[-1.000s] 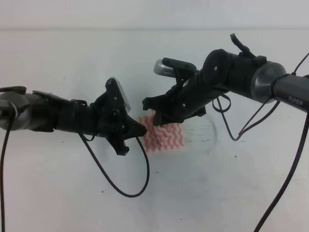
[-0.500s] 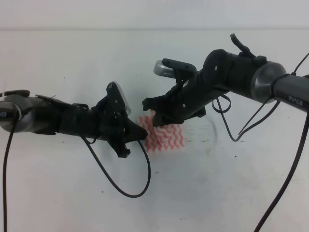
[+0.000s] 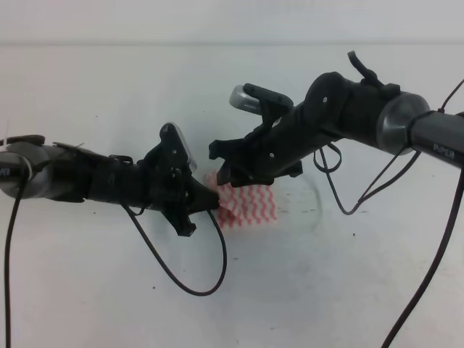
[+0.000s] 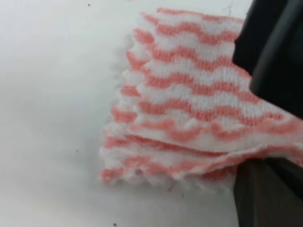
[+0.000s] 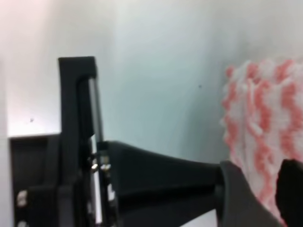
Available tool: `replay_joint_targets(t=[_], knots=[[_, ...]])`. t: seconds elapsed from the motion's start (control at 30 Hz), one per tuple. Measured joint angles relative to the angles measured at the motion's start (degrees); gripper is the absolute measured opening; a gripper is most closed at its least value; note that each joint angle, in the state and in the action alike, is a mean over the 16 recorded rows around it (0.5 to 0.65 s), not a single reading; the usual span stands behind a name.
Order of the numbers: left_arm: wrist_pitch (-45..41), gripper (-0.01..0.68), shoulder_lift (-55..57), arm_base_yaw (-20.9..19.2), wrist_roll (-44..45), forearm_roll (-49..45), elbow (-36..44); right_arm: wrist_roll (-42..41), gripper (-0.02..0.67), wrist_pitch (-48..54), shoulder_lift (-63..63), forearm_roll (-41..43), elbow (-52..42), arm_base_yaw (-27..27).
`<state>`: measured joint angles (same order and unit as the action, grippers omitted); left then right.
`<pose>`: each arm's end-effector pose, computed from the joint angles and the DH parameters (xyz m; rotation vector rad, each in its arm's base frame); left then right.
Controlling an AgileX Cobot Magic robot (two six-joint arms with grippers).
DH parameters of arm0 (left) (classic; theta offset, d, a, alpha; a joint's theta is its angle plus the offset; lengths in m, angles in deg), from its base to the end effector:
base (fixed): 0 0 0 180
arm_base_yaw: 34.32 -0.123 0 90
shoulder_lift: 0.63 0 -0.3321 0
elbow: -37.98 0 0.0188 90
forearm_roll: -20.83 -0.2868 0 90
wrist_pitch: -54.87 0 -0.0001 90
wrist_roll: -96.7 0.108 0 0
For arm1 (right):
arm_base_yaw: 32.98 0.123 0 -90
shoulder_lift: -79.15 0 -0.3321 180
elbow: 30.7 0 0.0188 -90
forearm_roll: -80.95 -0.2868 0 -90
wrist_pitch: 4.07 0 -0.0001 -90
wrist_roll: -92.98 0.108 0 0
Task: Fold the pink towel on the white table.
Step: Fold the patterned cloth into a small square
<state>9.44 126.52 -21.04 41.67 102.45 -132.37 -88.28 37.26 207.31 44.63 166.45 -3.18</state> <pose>0.4246 -0.1785 0.1286 1.3869 1.8132 -0.6891 0.4430 0.3024 0.2161 -0.2160 2.6803 0.8697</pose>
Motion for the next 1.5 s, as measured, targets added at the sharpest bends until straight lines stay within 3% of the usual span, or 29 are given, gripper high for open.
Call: replay_joint_targets(t=[0.2,0.67,1.2,1.5], knots=[[-0.04,-0.004,-0.88,-0.28,0.01,0.15,0.0,-1.15,0.154,1.05,-0.25,-0.02,0.0,-0.67],[0.55,-0.004,-7.25,-3.35,-3.3,0.09,0.01,-1.88,-0.006,5.11,1.02,2.44,0.02,0.02],[-0.07,-0.004,-8.41,-3.7,-5.99,0.06,0.01,-1.88,-0.017,8.32,2.64,2.52,0.02,1.17],[1.81,-0.004,-7.63,-0.22,-8.07,0.13,0.01,-1.65,-0.018,8.28,0.68,4.27,0.05,-0.51]])
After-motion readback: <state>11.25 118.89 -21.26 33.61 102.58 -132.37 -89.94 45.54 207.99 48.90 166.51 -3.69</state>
